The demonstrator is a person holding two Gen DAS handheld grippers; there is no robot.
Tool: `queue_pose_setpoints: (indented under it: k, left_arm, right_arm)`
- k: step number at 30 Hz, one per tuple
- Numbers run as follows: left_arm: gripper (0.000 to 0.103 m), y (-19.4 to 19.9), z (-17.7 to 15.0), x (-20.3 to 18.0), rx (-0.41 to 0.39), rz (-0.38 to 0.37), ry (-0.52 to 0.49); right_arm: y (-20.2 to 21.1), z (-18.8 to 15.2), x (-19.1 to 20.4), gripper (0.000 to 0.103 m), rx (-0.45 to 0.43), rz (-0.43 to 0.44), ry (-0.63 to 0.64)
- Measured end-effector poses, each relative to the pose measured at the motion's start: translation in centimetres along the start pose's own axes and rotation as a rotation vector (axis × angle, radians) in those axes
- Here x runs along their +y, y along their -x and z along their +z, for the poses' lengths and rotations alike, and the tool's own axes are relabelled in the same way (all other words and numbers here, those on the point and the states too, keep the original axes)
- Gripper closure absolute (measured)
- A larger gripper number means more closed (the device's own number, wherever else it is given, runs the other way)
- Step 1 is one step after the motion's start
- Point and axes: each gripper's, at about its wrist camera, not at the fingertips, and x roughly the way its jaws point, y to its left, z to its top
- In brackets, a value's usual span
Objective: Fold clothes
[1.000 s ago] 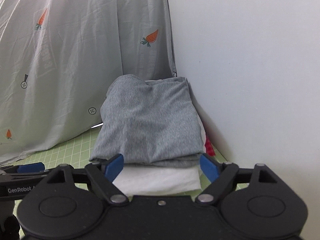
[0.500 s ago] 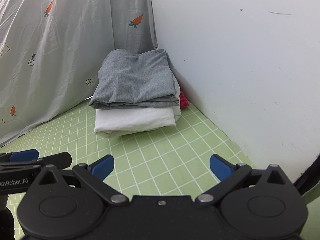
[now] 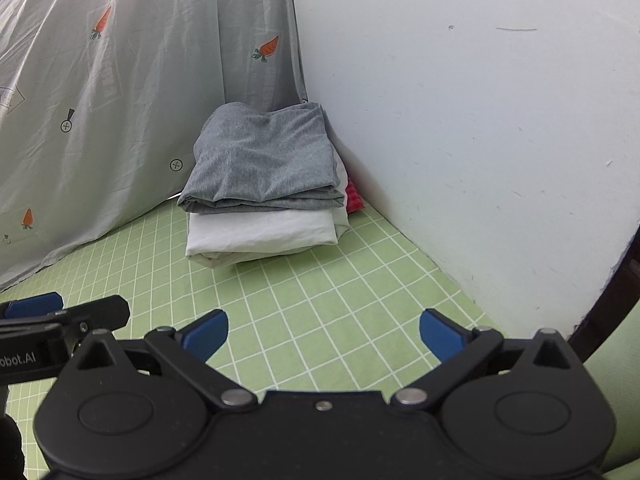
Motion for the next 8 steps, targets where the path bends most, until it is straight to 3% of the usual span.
queue_pose_setpoints:
  k: [8]
  left_arm:
    - [0.001,0.22,-0.03,-0.21,-0.019,0.046,-0.024]
  right_arm:
    - [-0.01,-0.02,0.42,0.000,0.001,-0.002,0.021]
